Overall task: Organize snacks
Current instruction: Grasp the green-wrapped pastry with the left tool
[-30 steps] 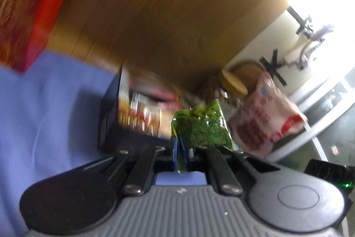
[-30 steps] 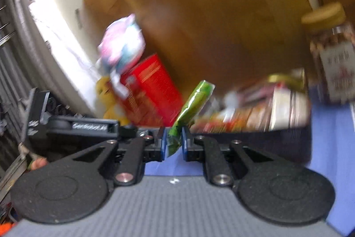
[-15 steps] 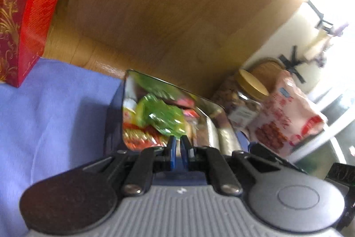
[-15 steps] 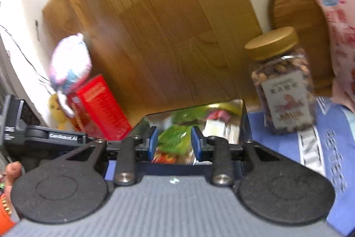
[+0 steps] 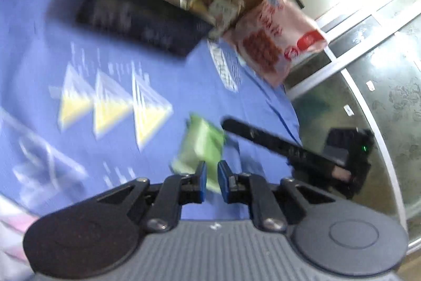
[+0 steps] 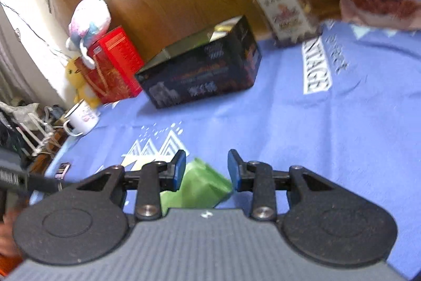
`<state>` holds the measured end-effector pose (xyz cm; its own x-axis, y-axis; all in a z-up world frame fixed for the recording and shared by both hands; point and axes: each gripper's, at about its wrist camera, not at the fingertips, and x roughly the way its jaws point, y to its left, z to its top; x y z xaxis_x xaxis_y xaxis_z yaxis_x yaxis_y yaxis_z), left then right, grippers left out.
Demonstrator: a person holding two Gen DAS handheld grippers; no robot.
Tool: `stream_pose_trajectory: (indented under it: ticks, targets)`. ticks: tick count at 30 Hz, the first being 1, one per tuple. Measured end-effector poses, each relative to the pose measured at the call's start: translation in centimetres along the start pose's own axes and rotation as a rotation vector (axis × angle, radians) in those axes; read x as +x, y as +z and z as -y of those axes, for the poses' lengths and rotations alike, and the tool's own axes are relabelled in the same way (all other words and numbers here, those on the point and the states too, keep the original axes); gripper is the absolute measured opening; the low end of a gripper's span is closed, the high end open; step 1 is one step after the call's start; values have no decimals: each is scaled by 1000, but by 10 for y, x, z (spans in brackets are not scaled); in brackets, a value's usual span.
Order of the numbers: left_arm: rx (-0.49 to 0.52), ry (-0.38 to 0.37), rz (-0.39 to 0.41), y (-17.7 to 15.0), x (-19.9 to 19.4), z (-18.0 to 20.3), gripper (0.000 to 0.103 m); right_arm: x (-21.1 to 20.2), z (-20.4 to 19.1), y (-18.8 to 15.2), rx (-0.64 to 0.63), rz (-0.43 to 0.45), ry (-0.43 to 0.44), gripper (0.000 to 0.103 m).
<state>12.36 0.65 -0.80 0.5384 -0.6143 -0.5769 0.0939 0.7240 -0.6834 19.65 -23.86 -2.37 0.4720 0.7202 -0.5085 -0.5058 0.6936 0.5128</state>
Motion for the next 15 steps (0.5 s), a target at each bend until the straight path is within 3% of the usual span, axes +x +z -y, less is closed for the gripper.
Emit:
stream_pose_trajectory:
  ticks: [5,9,11,13,15]
  targets:
    - [-107,38,-7,-7,15,-16,11,-6,0,-18,69,-26,57,39]
    - [-98,60,19,-2,3,-21,11,-26,-17,-43,45,-58,177,39]
    - [-79,73,24,1,-2,-21,14,-34,-27,-50,-25,-55,151,45]
    - [-54,97,37,4,-6,-18,26,-39,-36,-54,-107,-34,74,57]
    - [-26,121,41,6,-8,-15,37,-41,-46,-58,-191,-23,30,60]
